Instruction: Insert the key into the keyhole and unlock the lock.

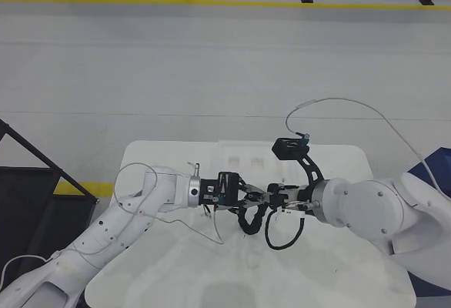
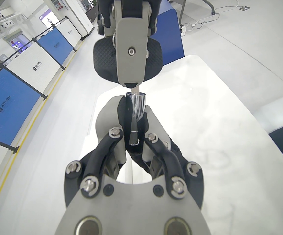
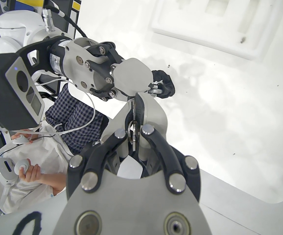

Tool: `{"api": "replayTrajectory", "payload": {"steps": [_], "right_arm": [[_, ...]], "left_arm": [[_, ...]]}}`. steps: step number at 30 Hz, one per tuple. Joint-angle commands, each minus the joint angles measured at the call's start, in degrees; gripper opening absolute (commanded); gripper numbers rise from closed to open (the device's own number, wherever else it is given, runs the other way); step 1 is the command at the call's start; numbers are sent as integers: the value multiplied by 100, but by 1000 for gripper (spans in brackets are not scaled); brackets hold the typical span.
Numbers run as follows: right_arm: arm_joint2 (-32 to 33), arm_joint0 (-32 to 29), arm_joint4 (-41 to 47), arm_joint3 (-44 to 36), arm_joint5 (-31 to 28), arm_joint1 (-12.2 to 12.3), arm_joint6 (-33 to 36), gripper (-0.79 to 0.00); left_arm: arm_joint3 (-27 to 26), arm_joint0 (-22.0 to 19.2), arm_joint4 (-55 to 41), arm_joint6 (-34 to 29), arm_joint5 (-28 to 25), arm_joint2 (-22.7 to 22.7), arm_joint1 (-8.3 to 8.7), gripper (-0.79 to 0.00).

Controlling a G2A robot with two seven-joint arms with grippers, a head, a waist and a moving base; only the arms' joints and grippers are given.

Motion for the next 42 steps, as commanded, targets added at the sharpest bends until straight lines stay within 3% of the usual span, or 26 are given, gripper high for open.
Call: {"api": "replayTrajectory", "payload": {"steps": [1,5,16,24,37,40,42], "right_arm": [[33,6,27,-2,-11,-6,-15,0],[109,2,-68,-53,-221,4,-40,0],[149,-54,-1231,-95,-2090,141,335,0],[118,-357,-1521,-22,-3241,189,570,0],[160,-458,-1212,186,-3213,180,555,0],[214,-624,-1247,222,-3515,178,187,0],[280,-627,-1383,266,-4033,184,72,0]], "left_arm": [[77,7,-110,-5,-67,-24,-9,-785],[287,6,-436,-94,-258,-90,-28,-785],[863,-79,-1897,-529,-965,-273,-96,-785],[1023,-244,-3191,-1246,-986,33,-78,-785],[986,-426,-3695,-2024,-986,-49,39,-785],[930,-433,-3812,-2260,-986,-25,47,-785],[900,-460,-3949,-2460,-986,30,54,-785]]}}
